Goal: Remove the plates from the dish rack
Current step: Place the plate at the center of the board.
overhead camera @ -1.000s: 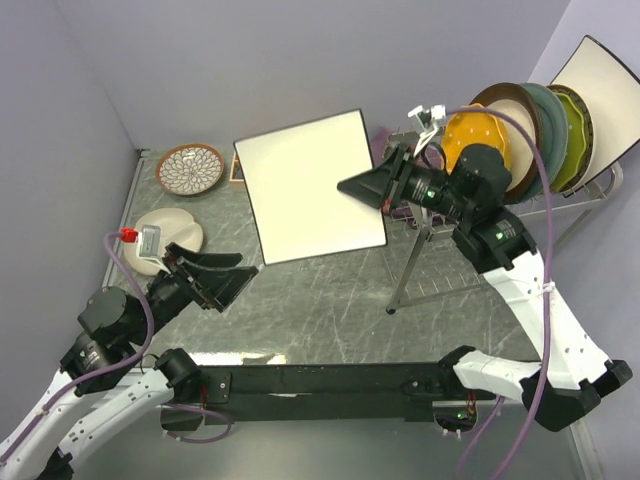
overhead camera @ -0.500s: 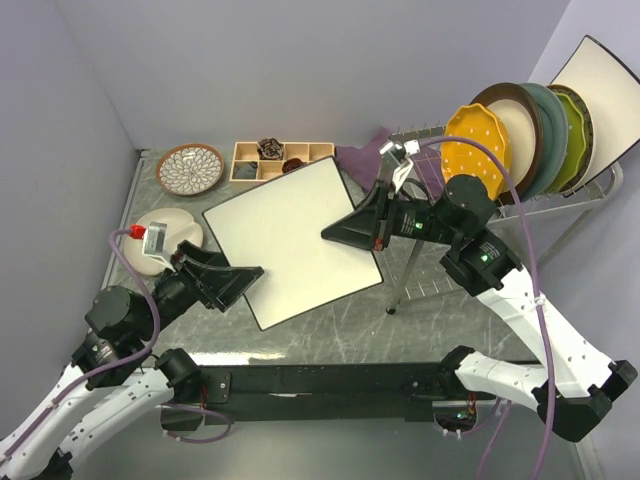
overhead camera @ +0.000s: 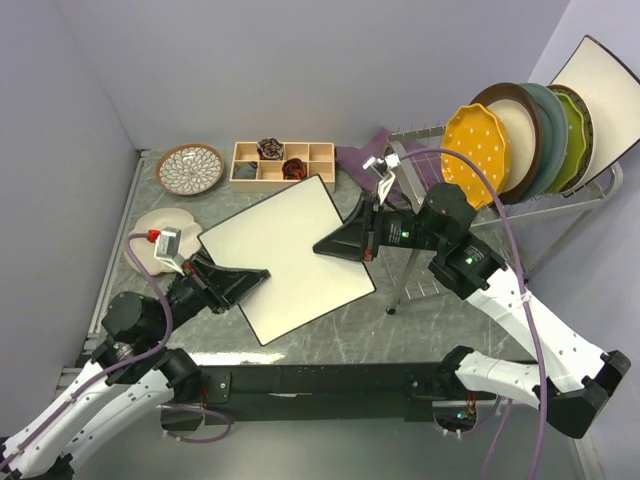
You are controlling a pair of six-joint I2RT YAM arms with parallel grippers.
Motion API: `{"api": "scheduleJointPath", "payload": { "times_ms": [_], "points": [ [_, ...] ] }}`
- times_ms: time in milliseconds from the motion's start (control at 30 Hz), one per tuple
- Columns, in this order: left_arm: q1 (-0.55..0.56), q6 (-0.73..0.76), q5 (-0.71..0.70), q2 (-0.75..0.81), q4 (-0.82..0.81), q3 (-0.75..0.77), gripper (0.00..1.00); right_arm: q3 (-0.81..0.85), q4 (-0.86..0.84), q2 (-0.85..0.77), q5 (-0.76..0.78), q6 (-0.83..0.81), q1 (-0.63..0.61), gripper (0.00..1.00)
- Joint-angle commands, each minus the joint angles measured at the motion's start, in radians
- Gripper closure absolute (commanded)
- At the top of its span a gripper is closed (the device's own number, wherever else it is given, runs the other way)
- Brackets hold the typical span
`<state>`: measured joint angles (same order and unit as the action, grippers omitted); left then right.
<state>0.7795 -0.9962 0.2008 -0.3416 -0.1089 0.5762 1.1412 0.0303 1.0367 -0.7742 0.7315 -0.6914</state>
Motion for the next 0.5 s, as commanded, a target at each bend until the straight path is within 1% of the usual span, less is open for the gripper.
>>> {"api": "scheduleJointPath", "payload": {
  "times_ms": [0,33,133,200,233,300,333,367,400,433,467],
  "points": [
    [0.006,-0.059,0.019,0.058,-0.035,-0.016,0.99,0.069,-0.119,-0.024,0.078,-0.033,-0.005,0.73],
    [0.006,-0.073,0.014,0.088,-0.031,-0.022,0.99,0.075,-0.104,-0.02,0.101,-0.059,-0.005,0.58],
    [0.006,-0.091,-0.004,0.148,-0.003,-0.022,0.99,0.098,-0.078,-0.007,0.141,-0.084,-0.002,0.46],
    [0.006,-0.091,-0.027,0.17,0.038,-0.015,0.99,0.129,-0.049,0.016,0.156,-0.095,0.001,0.41],
    [0.006,-0.091,-0.04,0.187,0.055,-0.006,0.99,0.141,-0.037,0.023,0.164,-0.11,0.001,0.3],
    [0.006,-0.091,-0.076,0.205,0.101,-0.003,0.99,0.163,-0.007,0.037,0.197,-0.122,0.006,0.17],
    [0.006,-0.09,-0.093,0.223,0.106,0.002,0.99,0.173,-0.001,0.04,0.207,-0.124,0.007,0.08],
    [0.006,-0.084,-0.134,0.234,0.144,0.004,0.99,0.186,0.016,0.052,0.217,-0.124,0.01,0.03],
    [0.006,-0.076,-0.156,0.24,0.191,0.008,0.99,0.233,0.032,0.06,0.251,-0.133,0.013,0.0],
    [0.006,-0.052,-0.178,0.246,0.213,0.019,0.99,0.271,0.055,0.072,0.271,-0.141,0.013,0.0],
    [0.006,-0.035,-0.198,0.243,0.231,0.022,0.99,0.322,0.121,0.109,0.288,-0.152,0.016,0.0]
  ]
}}
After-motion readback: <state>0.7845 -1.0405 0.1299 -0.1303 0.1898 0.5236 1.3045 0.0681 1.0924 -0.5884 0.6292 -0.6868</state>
